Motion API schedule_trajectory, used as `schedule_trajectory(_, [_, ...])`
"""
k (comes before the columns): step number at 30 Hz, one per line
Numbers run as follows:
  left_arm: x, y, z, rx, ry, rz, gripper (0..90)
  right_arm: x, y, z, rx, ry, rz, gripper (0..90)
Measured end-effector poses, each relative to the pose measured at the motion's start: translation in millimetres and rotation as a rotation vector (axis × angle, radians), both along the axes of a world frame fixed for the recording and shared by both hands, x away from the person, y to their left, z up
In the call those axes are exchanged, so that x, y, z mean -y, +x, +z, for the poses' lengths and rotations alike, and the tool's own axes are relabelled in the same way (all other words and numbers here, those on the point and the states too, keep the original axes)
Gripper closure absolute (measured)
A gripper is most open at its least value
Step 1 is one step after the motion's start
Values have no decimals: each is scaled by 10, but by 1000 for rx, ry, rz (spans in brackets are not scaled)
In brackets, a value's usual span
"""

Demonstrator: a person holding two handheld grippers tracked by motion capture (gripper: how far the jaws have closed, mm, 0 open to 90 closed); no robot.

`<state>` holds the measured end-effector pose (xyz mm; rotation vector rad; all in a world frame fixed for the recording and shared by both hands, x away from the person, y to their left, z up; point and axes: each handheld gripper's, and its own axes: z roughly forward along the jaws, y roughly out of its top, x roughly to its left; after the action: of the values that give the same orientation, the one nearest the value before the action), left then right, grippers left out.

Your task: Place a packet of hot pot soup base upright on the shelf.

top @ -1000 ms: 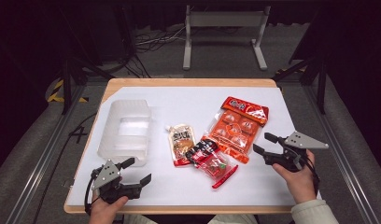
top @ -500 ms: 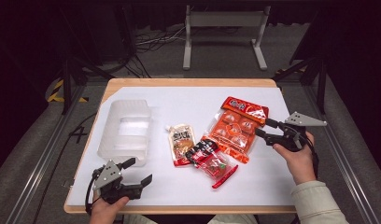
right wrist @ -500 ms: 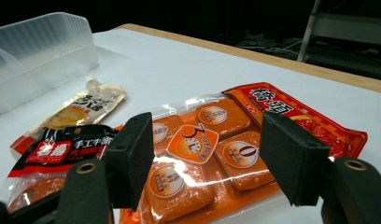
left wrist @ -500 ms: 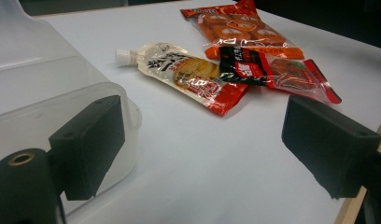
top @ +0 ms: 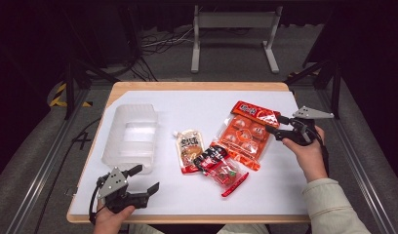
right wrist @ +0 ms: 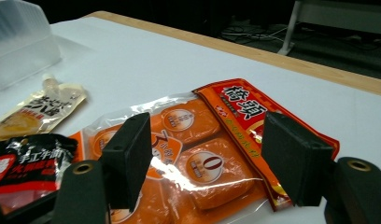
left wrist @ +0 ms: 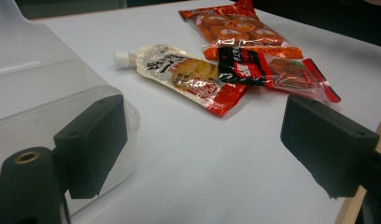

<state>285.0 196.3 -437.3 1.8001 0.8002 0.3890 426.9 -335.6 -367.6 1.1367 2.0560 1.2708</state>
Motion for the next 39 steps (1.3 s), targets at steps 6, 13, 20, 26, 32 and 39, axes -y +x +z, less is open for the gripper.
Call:
schedule_trajectory(6, [-13,-2,1,-4,20,-10,154,44,196,-19,-25,-24,-33,351])
schedule_trajectory(13, [-21,-1,-4,-10,12,-8,154,115,402,-74,-65,-25,-64,359])
schedule_trajectory(20, [-16,13,-8,-8,17,-10,154,187,575,-172,-72,27,-109,372])
schedule_trajectory(26, [-26,3,-16,-13,15,-7,153,233,666,-214,-51,51,-141,372])
schedule_trajectory(32, [-56,-17,-21,-13,13,1,151,297,709,-278,-79,52,-173,364])
schedule_trajectory(39, [-83,-111,-15,2,24,10,146,361,766,-371,-116,70,-207,360])
